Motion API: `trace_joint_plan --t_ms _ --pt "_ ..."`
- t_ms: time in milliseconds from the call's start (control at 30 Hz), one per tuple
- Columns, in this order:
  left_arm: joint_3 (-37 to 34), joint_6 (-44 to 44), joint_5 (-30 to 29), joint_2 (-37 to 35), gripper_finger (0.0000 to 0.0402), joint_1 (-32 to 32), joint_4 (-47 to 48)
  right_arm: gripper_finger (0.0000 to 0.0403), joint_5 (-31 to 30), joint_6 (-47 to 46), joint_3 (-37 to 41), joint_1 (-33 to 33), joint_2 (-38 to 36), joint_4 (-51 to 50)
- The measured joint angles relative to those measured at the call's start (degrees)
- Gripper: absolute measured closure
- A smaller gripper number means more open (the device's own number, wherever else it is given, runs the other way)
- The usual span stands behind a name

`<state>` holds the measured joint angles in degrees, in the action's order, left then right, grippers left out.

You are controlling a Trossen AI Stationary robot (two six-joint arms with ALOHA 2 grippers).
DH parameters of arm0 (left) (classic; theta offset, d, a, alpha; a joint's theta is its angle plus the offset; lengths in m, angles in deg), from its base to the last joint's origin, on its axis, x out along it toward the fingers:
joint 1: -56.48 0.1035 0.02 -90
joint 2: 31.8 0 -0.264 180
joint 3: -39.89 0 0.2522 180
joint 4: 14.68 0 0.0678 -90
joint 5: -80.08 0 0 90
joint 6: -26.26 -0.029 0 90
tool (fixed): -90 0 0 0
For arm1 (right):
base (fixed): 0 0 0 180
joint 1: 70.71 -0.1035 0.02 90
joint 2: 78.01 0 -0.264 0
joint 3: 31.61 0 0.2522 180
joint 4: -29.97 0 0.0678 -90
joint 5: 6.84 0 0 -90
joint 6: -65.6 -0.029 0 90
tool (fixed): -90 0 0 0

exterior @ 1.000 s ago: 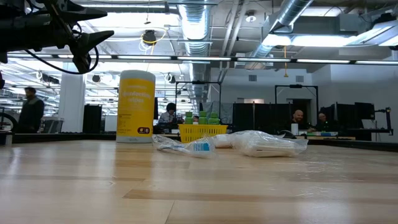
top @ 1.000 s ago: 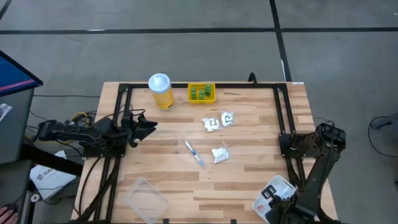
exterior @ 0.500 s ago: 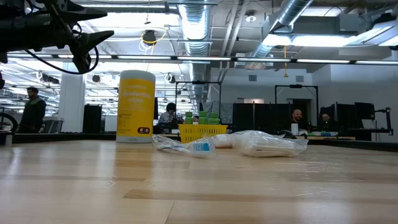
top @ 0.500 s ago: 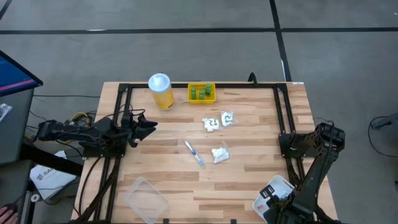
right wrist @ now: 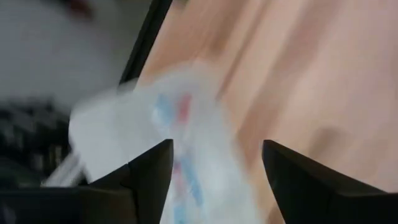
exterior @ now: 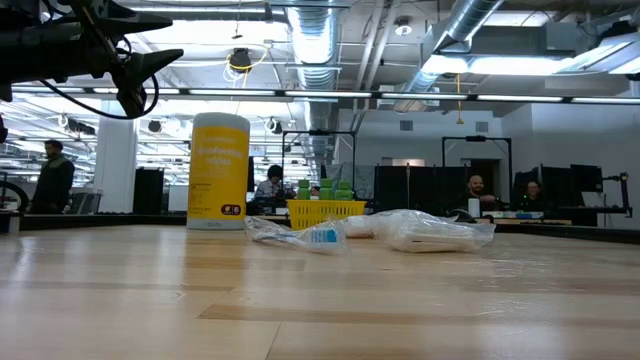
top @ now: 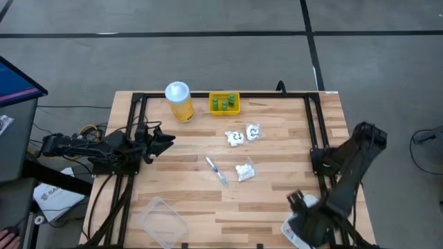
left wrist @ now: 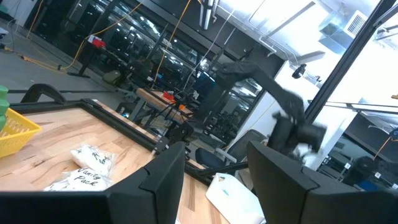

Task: Pick & Place Travel size toiletries
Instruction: Put the dark blue toothbrush into the white bin

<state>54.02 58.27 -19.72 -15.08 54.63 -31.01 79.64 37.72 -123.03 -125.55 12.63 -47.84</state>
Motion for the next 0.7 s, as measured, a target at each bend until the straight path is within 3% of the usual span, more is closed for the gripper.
trace_joint_plan --t_ms 167,300,500,700 --pt "0.01 0.00 0.02 -0.01 0.0230 0.01 0.00 0.0163 -6.20 -0.07 -3.58 11.96 -4.95 3.92" --pt "0.00 0.00 0.00 -0.01 0.0230 -0.01 0.00 0.0163 -6.72 -0.09 -5.88 21.25 -3.88 7.31" --pt "0.01 0.02 0.02 0.01 0.0230 -0.01 0.00 0.0163 -6.46 -0.86 -10.77 30.38 5.16 9.41" --pt "-0.01 0.02 0.01 0.01 0.0230 0.01 0.01 0.0163 -6.57 -2.14 -20.36 35.34 17.86 9.24"
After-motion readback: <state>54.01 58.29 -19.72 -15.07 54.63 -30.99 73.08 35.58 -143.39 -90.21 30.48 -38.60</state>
